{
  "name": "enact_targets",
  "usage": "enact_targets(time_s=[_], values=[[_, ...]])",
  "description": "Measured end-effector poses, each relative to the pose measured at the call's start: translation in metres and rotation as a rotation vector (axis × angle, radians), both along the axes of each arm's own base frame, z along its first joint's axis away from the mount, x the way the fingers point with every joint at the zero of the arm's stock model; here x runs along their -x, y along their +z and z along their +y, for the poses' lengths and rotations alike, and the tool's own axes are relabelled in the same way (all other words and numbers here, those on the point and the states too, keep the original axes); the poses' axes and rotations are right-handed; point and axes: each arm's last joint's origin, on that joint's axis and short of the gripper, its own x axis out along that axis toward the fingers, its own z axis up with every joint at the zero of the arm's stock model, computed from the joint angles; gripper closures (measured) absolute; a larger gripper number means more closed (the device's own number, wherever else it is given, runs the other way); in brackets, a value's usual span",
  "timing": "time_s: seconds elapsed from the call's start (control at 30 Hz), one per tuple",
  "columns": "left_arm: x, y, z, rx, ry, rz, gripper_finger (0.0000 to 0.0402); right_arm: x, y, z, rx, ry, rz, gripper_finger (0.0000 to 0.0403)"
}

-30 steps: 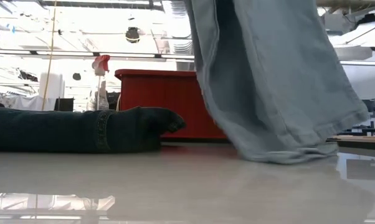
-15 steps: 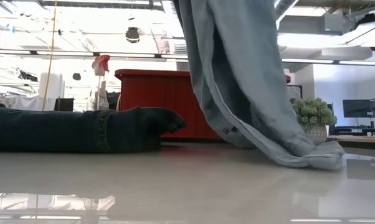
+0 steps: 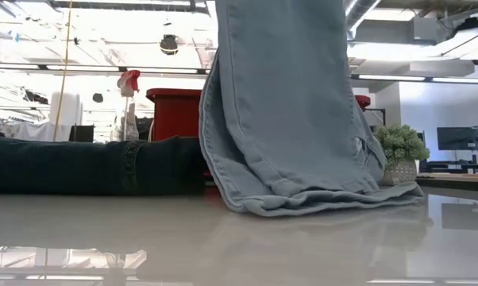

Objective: Fold Laundry from Bin
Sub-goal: Fold the light blue pants

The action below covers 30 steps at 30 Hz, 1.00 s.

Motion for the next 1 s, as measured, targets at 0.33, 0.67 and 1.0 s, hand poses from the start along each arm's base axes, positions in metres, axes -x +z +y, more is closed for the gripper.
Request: enact_targets(time_s=[0.33, 0.67, 1.0], values=[[-0.002, 0.008, 0.007, -0.006, 0.129, -0.105, 0.0298, 0.007, -0.007, 0.006, 0.038, 0.029, 0.131, 0.0306], [0.015, 0.027, 0.008, -0.079, 0.146, -0.212, 0.0400, 0.047, -0.001, 0.009, -0.113, -0.064, 0.461, 0.0173], [0.058, 0.057, 0.002, -0.007, 0.046, -0.342, 0.0401, 0.095, -0.036, 0.033, -0.172, -0.065, 0.277, 0.0176]])
